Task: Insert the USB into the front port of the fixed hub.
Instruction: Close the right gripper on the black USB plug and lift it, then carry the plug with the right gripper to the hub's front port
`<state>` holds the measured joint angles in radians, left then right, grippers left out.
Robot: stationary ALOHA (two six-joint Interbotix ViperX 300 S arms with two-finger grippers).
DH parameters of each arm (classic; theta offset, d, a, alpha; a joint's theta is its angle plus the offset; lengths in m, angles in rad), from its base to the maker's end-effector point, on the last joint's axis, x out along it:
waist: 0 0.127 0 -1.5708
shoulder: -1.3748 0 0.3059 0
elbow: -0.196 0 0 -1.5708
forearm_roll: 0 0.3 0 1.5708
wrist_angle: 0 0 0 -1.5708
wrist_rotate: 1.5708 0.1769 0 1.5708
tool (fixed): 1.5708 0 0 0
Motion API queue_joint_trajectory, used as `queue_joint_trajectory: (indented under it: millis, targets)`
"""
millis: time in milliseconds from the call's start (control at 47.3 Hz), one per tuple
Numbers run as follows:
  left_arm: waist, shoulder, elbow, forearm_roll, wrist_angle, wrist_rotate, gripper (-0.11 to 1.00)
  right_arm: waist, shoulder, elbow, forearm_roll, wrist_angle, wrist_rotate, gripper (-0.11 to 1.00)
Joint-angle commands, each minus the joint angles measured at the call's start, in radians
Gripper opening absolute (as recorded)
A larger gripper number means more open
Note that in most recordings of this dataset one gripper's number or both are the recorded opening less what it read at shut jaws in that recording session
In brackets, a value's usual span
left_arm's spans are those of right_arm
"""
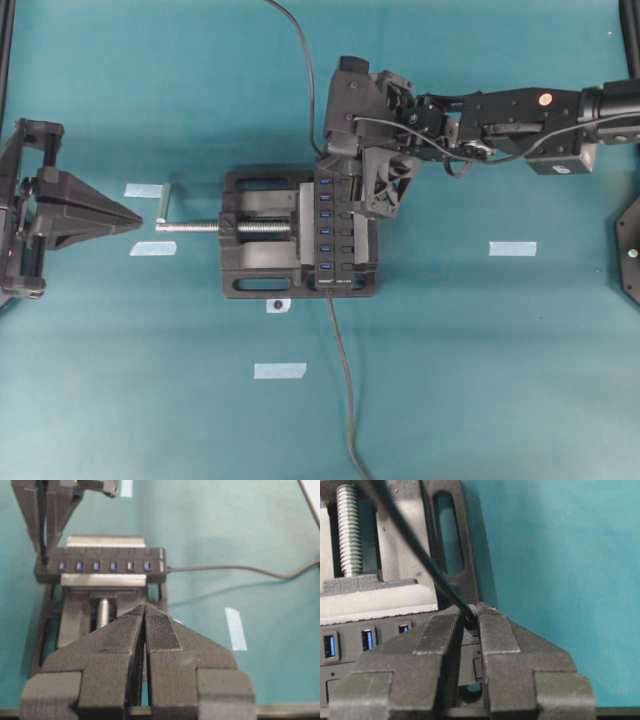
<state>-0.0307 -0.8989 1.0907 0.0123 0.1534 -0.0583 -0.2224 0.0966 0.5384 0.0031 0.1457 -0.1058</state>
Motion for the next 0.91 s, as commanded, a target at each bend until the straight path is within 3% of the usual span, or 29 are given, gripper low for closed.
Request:
queue_joint_trajectory:
  millis: [0, 528, 888]
  targets:
    - [-0.002, 0.003, -0.018, 0.002, -0.009, -0.003, 0.00, 0.012, -0.015, -0.025, 0.000, -0.002, 0.008, 0.07]
    - [0.000, 0.003, -0.018, 0.003, -0.009, -0.005, 0.00, 0.014, -0.071, -0.034, 0.005, 0.006, 0.025, 0.07]
    - [0.000, 0.003, -0.018, 0.002, -0.009, -0.005, 0.00, 0.038, -0.130, -0.044, 0.008, 0.084, 0.029, 0.06]
